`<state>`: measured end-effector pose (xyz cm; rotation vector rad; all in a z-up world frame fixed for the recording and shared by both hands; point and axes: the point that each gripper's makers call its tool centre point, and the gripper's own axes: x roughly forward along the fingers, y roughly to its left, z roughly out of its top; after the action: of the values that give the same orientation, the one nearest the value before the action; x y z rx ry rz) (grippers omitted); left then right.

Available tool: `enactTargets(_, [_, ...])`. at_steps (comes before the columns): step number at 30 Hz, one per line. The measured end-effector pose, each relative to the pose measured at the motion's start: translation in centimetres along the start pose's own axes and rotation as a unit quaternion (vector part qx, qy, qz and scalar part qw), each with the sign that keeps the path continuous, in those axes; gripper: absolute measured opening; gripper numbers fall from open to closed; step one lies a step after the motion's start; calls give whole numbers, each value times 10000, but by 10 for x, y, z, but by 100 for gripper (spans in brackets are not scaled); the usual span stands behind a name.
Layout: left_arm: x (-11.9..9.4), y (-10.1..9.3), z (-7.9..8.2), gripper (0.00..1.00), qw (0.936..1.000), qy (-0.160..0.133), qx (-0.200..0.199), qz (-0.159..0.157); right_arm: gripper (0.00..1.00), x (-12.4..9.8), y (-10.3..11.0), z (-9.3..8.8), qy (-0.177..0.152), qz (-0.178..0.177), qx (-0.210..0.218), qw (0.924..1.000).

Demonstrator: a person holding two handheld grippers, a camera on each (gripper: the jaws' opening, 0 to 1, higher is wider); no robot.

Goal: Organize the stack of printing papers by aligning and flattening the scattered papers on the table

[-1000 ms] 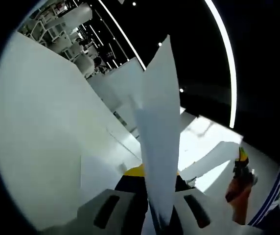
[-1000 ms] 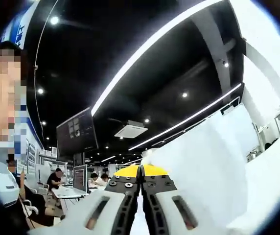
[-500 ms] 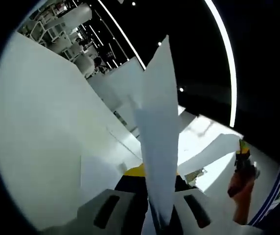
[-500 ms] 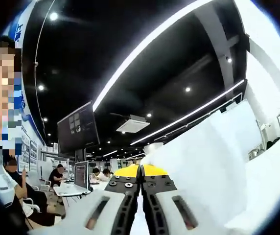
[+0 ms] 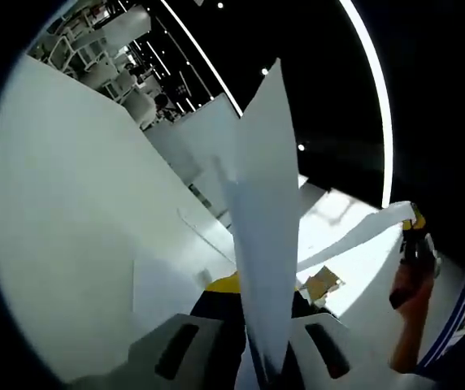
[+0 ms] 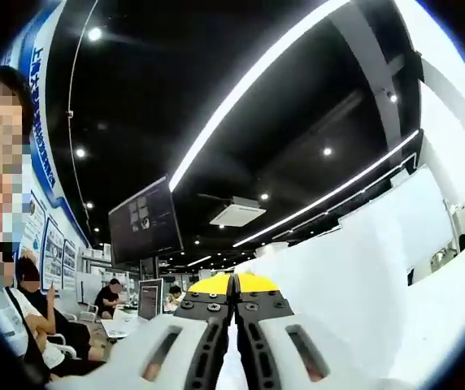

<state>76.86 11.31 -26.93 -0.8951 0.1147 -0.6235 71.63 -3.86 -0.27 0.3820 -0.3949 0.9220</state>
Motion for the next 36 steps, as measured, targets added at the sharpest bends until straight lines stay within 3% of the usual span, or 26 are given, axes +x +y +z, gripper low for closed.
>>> enactTargets(12, [0,-3,-3,7,10000,41,13,-11,0,33,15,6,-203,286,179,9992])
enactTargets(22, [0,-3,-4,7,10000,47,-8,-6,0,36,37,15,-596,619,228,9960])
enactTargets(27, [0,-3,-4,7,10000,49,-16,-9,0,26,34,-3,-586,590,392,9958])
enactTargets(36, [1,1,-2,8,10000,50,-51,3,0,-16,-5,-54,-211,-41,914,9956])
